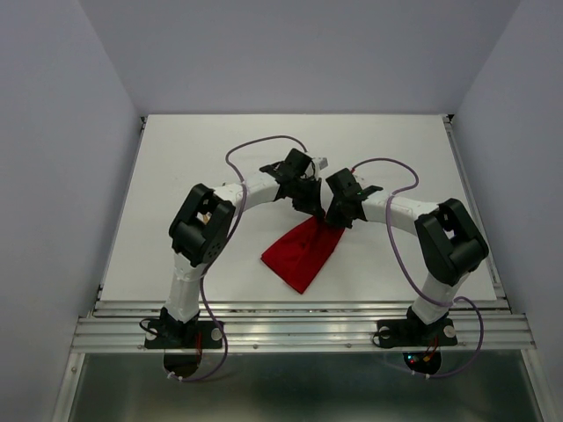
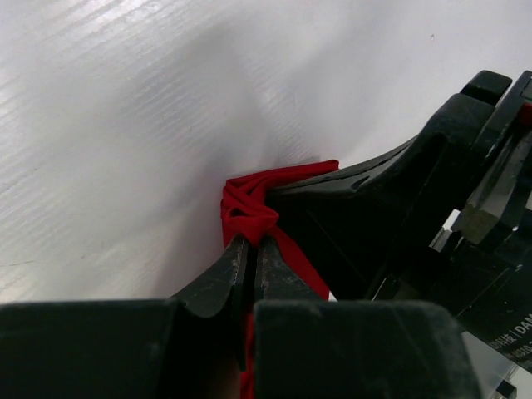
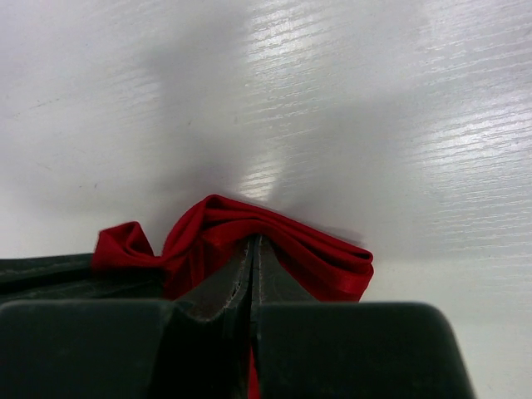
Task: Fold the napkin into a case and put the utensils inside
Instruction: Fold the 2/3-rectangle-folded napkin at the center of the board.
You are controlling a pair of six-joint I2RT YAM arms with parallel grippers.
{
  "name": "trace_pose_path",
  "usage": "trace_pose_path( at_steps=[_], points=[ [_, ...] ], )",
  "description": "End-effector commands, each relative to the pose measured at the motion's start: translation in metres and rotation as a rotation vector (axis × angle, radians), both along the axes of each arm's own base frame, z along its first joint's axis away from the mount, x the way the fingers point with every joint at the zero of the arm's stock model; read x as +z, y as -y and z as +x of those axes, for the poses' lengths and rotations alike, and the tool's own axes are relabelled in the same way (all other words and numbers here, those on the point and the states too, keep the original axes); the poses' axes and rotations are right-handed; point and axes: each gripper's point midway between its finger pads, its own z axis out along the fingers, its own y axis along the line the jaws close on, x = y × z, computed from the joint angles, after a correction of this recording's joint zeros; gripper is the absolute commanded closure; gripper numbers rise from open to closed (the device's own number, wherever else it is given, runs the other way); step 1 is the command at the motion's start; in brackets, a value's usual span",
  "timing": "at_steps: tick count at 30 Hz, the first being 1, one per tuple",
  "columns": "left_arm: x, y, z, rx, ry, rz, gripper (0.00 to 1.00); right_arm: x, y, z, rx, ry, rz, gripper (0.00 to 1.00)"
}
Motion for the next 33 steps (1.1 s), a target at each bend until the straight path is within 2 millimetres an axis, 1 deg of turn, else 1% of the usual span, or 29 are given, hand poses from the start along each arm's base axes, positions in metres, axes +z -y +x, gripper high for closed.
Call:
trace_pose_path(
  at_steps=[1,6,8,10,11,12,13,14,15,17,18,19,22,25,30,33],
  points=[
    [0.023,0.012,-0.013,-0.008,0.028,-0.022,1.00,-0.013,0.007,-0.009,-0.020,-0.030,-0.024,0.99],
    [0.016,0.011,-0.012,0.030,0.022,-0.002,1.00,-0.013,0.006,-0.010,-0.025,-0.032,-0.014,0.99],
    [0.015,0.007,-0.008,0.068,0.027,0.024,1.00,-0.013,0.007,-0.012,-0.027,-0.032,-0.013,0.99],
    [0.017,0.003,-0.004,0.093,0.045,0.041,1.00,-0.012,0.008,-0.012,-0.028,-0.030,-0.015,0.99],
    [0.018,0.000,-0.004,0.102,0.047,0.052,0.93,-0.012,0.008,-0.012,-0.028,-0.030,-0.015,0.99],
    [0.021,-0.004,-0.002,0.114,0.056,0.061,0.78,-0.012,0.009,-0.012,-0.029,-0.027,-0.016,0.99],
    [0.020,-0.005,-0.001,0.118,0.058,0.064,0.78,-0.011,0.008,-0.012,-0.029,-0.026,-0.014,0.99],
    [0.022,-0.008,0.000,0.122,0.061,0.069,0.64,-0.011,0.009,-0.012,-0.029,-0.024,-0.015,0.99],
    [0.023,-0.009,0.001,0.127,0.064,0.072,0.56,-0.010,0.008,-0.012,-0.029,-0.024,-0.015,0.99],
    [0.024,-0.016,0.006,0.144,0.078,0.089,0.48,-0.009,0.008,-0.011,-0.029,-0.022,-0.013,0.99],
    [0.024,-0.020,0.006,0.148,0.088,0.104,0.39,-0.008,0.007,-0.011,-0.027,-0.020,-0.010,0.99],
    [0.025,-0.023,0.007,0.152,0.093,0.108,0.36,-0.008,0.007,-0.011,-0.027,-0.019,-0.009,0.99],
    [0.022,-0.035,0.009,0.174,0.102,0.144,0.34,-0.007,0.006,-0.010,-0.024,-0.017,-0.007,0.99],
    [0.013,-0.044,0.004,0.185,0.096,0.176,0.34,-0.006,0.006,-0.009,-0.022,-0.016,-0.006,0.99],
    [-0.012,-0.059,-0.006,0.205,0.059,0.234,0.38,-0.006,0.005,-0.009,-0.021,-0.016,-0.007,0.99],
    [-0.019,-0.060,-0.014,0.199,0.041,0.226,0.39,-0.006,0.006,-0.009,-0.020,-0.015,-0.008,0.99]
  ],
)
